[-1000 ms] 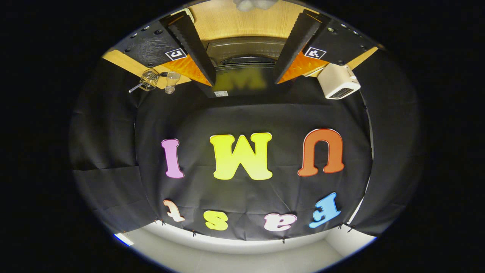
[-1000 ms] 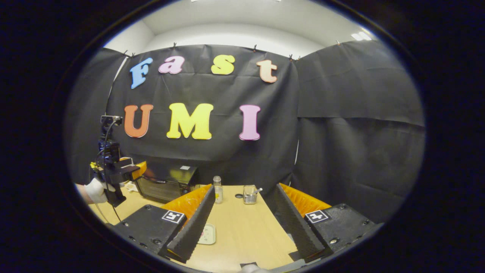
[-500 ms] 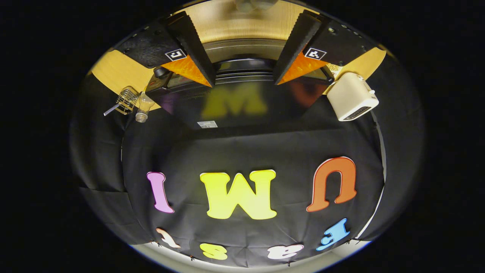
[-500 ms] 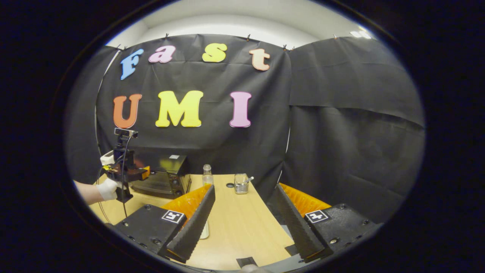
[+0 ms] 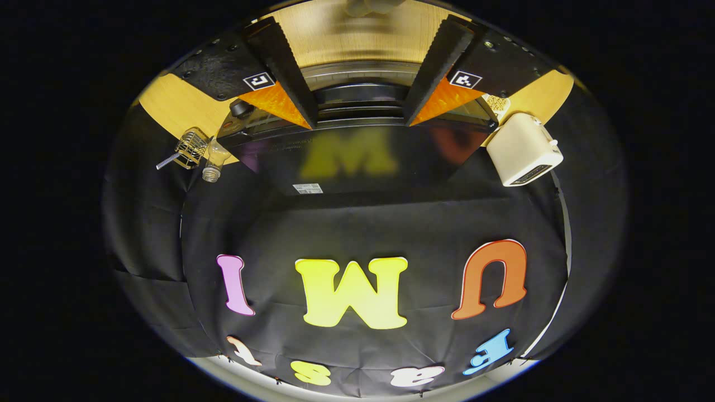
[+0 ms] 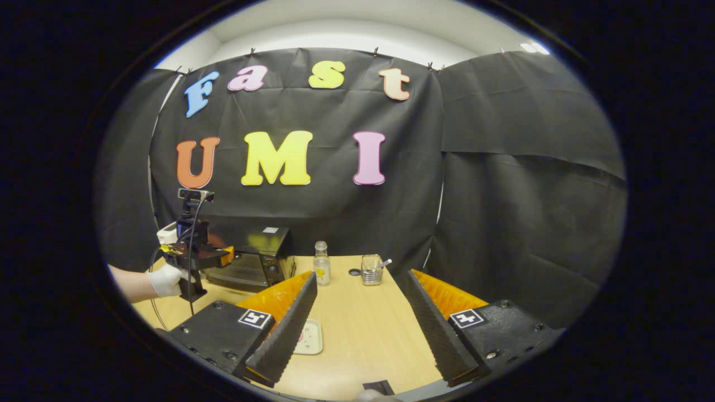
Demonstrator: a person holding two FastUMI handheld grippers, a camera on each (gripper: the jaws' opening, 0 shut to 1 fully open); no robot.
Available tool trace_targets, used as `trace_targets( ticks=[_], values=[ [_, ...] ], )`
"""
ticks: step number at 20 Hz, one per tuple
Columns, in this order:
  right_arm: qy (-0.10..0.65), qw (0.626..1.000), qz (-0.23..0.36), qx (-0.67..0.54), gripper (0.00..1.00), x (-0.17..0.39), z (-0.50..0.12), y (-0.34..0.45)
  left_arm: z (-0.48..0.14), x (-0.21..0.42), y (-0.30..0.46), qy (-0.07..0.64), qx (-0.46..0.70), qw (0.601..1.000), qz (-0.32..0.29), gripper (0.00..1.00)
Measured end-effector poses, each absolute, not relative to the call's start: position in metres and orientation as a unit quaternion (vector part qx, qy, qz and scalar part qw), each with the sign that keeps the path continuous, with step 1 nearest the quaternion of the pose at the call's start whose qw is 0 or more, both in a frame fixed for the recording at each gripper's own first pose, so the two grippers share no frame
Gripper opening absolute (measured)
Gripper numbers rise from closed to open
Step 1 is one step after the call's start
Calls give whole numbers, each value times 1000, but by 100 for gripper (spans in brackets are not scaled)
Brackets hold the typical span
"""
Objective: Open the electric oven with the left hand, put the food in, and close the electric oven.
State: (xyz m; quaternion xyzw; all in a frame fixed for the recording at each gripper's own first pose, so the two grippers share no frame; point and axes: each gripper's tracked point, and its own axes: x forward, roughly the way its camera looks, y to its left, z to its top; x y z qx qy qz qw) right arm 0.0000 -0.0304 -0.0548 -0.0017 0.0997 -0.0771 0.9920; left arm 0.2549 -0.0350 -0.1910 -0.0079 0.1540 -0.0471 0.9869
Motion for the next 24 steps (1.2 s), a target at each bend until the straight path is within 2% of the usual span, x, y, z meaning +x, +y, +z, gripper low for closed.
trace_targets(
  ticks=[3,4,15,18,19,24],
  values=[
    [102,992,-72,-2,97,-3,-57,-28,-195,239,-33,155,-6,987,-49,97],
    [104,992,-70,-2,100,-5,-60,-27,-197,234,-33,157,-6,986,-50,97],
    [127,990,-55,0,100,-19,-80,-20,-232,169,-34,181,-2,982,-49,97],
    [132,990,-54,6,97,-20,-85,-19,-248,153,-36,196,-1,980,-43,97],
    [134,989,-54,6,100,-20,-87,-19,-254,147,-37,202,-4,978,-42,97],
    [142,988,-56,5,100,-25,-93,-21,-291,121,-39,244,-8,969,-42,97]
  ],
)
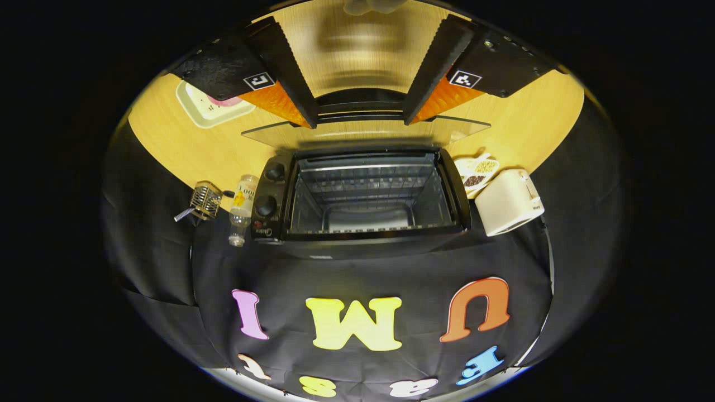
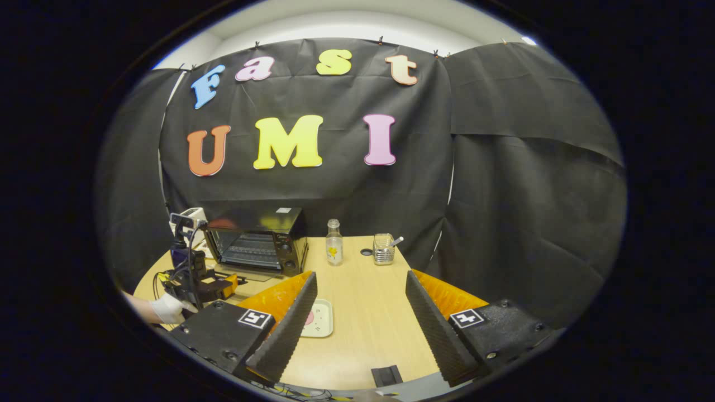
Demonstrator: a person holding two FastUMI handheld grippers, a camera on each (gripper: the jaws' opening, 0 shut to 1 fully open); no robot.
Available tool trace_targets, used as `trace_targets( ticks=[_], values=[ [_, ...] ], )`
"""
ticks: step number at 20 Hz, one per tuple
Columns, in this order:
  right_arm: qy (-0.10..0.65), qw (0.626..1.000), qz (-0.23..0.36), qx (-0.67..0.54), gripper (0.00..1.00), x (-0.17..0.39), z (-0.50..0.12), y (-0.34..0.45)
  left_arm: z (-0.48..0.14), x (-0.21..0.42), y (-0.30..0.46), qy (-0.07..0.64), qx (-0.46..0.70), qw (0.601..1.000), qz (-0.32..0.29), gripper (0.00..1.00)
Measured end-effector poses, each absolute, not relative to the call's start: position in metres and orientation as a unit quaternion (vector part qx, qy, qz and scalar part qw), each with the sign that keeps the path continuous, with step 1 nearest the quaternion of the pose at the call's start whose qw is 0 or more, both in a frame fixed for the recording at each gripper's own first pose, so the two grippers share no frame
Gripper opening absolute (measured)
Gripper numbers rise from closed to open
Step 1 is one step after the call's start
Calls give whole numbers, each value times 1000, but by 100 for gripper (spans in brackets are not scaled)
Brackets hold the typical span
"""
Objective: Open the electric oven with the left hand, put the food in, and close the electric oven.
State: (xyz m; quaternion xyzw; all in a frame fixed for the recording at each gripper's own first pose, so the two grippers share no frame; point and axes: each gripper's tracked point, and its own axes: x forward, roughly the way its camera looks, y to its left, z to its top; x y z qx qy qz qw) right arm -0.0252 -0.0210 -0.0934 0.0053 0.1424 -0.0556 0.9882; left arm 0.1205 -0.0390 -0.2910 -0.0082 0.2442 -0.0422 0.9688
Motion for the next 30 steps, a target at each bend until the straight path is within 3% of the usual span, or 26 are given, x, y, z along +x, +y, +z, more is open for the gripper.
trace_targets(
  ticks=[10,17,23,28,30],
  values=[
    [170,984,-52,3,100,-31,-113,-24,-355,101,-43,331,-20,943,-40,97],
    [192,981,-39,8,97,-21,-136,-27,-346,99,-41,318,-37,946,-44,97],
    [224,974,-13,10,100,13,-173,-31,-292,68,-9,270,-33,962,-21,97],
    [300,952,33,45,100,61,-242,-23,-220,22,20,225,-14,974,16,97],
    [336,939,49,58,95,80,-273,-18,-191,1,25,207,-8,978,34,97]
  ],
)
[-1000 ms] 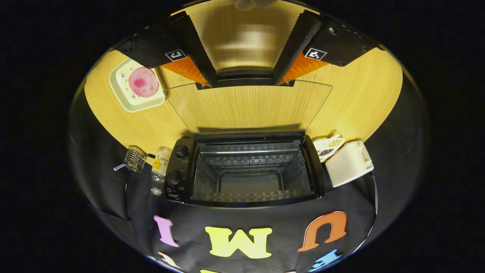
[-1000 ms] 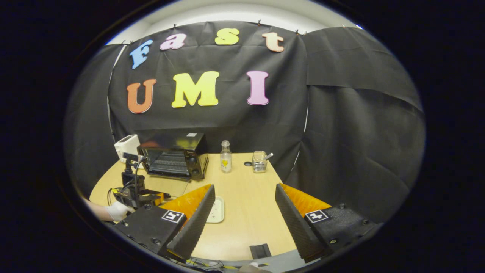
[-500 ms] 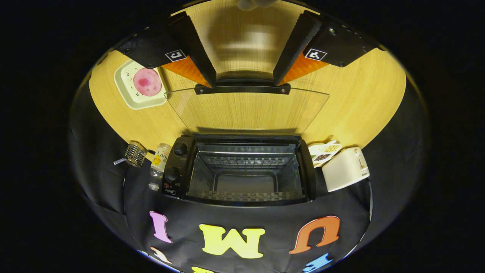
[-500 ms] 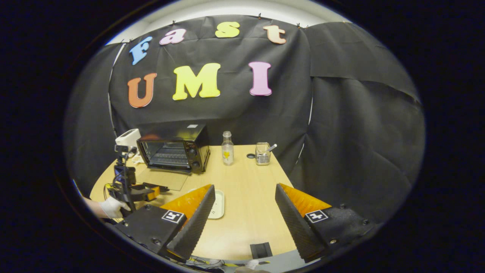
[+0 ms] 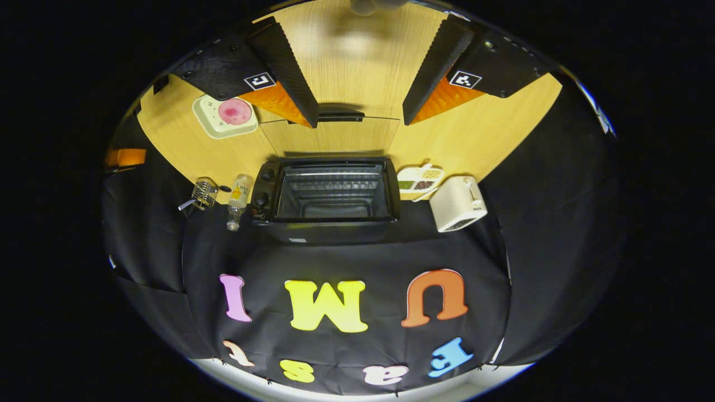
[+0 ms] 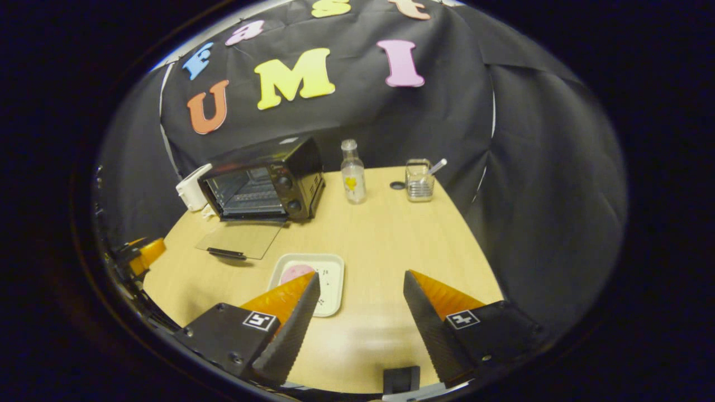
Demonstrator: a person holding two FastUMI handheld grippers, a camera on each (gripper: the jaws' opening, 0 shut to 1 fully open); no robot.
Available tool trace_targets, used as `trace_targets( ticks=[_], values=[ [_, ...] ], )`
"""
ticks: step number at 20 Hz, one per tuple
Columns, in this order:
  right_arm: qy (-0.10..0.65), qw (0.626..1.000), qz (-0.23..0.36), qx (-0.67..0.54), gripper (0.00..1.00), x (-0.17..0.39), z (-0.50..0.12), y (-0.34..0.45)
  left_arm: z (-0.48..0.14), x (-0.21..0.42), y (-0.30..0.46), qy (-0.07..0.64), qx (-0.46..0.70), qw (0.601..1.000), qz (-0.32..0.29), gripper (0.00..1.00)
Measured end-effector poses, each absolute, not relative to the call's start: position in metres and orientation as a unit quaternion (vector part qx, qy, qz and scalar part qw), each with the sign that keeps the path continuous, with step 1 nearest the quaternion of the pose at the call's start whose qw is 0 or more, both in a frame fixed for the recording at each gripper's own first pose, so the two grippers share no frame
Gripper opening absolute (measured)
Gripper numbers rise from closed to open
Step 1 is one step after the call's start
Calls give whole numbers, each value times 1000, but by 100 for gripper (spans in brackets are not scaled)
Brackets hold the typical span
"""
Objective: Open the electric oven with the left hand, put the food in, and close the electric oven.
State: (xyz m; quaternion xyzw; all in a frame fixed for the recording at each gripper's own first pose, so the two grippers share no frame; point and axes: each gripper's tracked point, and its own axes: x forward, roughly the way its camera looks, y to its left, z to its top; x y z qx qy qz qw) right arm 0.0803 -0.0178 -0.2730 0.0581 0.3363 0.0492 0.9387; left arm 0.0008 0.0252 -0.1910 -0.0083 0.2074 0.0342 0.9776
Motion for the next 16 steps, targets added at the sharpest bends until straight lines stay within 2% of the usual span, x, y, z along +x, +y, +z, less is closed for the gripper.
trace_targets(
  ticks=[5,8,9,10,13,16],
  values=[
    [415,899,102,96,80,118,-336,4,-129,-46,19,178,-5,980,83,97],
    [460,872,119,117,70,133,-367,19,-112,-62,14,176,-1,978,108,96],
    [472,864,125,124,56,136,-372,22,-107,-68,10,176,-4,977,119,96],
    [483,858,121,124,52,138,-383,23,-105,-75,4,176,-12,976,126,96],
    [518,834,123,146,31,143,-398,30,-105,-88,-11,182,-28,972,142,97],
    [539,818,136,146,24,145,-398,34,-108,-96,-15,189,-33,969,155,97]
  ],
)
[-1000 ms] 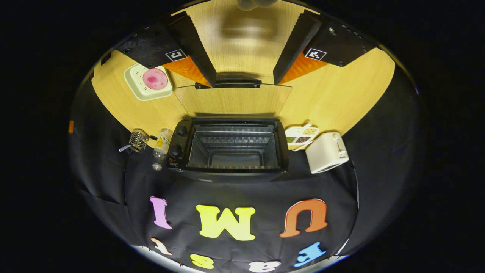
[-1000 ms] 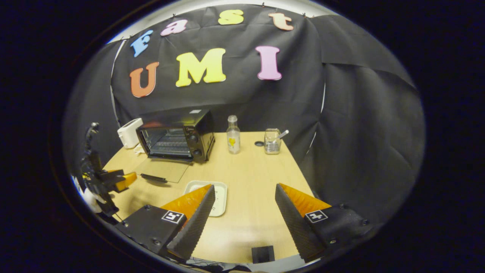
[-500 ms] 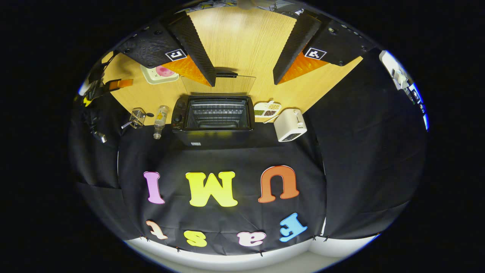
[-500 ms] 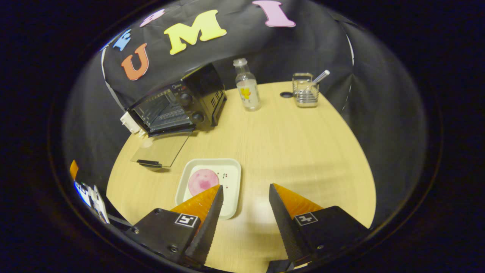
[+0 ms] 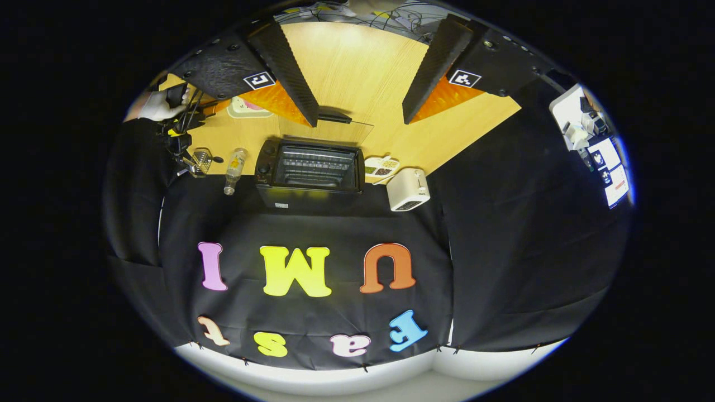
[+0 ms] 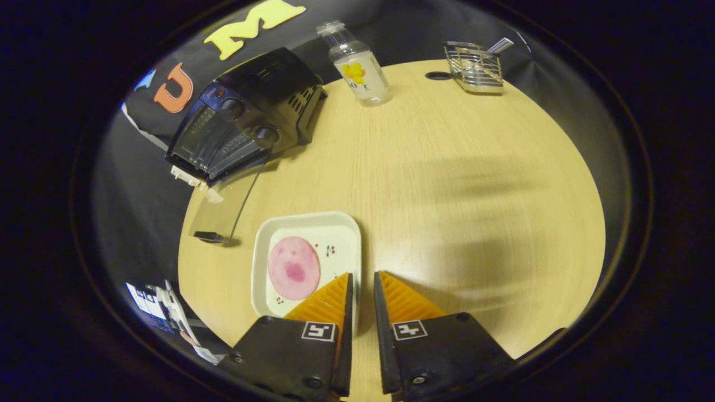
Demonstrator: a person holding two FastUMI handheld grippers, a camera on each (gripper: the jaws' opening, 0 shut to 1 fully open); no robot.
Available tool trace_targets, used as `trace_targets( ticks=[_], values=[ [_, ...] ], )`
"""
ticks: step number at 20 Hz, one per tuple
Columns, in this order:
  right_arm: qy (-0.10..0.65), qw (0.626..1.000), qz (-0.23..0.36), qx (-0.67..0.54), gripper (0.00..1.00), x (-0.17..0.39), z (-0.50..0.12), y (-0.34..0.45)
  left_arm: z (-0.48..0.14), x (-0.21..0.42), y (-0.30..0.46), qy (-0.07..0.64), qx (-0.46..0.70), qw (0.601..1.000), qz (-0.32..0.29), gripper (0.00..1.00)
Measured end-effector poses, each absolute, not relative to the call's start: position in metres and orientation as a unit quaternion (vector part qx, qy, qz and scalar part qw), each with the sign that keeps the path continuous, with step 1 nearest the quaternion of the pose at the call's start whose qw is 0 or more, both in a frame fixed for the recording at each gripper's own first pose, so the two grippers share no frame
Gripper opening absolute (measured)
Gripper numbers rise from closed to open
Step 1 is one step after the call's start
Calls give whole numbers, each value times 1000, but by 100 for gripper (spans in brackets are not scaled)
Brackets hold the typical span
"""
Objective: Open the electric oven with the left hand, put the food in, and close the electric oven.
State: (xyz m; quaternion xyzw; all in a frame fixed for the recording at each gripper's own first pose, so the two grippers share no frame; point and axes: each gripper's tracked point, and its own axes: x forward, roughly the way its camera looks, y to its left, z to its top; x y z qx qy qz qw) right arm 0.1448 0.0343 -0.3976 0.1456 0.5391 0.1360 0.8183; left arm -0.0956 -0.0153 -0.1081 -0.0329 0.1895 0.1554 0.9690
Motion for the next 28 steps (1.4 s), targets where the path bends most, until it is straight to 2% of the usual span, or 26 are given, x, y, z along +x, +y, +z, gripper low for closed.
trace_targets(
  ticks=[3,7,10,15,21,28],
  values=[
    [563,801,140,145,17,148,-400,35,-108,-93,-18,188,-39,968,163,97],
    [589,748,161,260,4,150,-399,39,-109,-82,-25,188,-46,969,157,97],
    [581,717,185,337,4,146,-396,39,-104,-76,-27,179,-58,971,151,97],
    [533,718,160,417,4,138,-383,24,-100,-66,-25,176,-52,972,145,97],
    [482,724,98,484,4,141,-353,5,-109,-44,-21,185,-50,974,120,97],
    [445,713,45,541,4,140,-320,63,-117,-22,-6,190,-50,978,65,97]
  ],
)
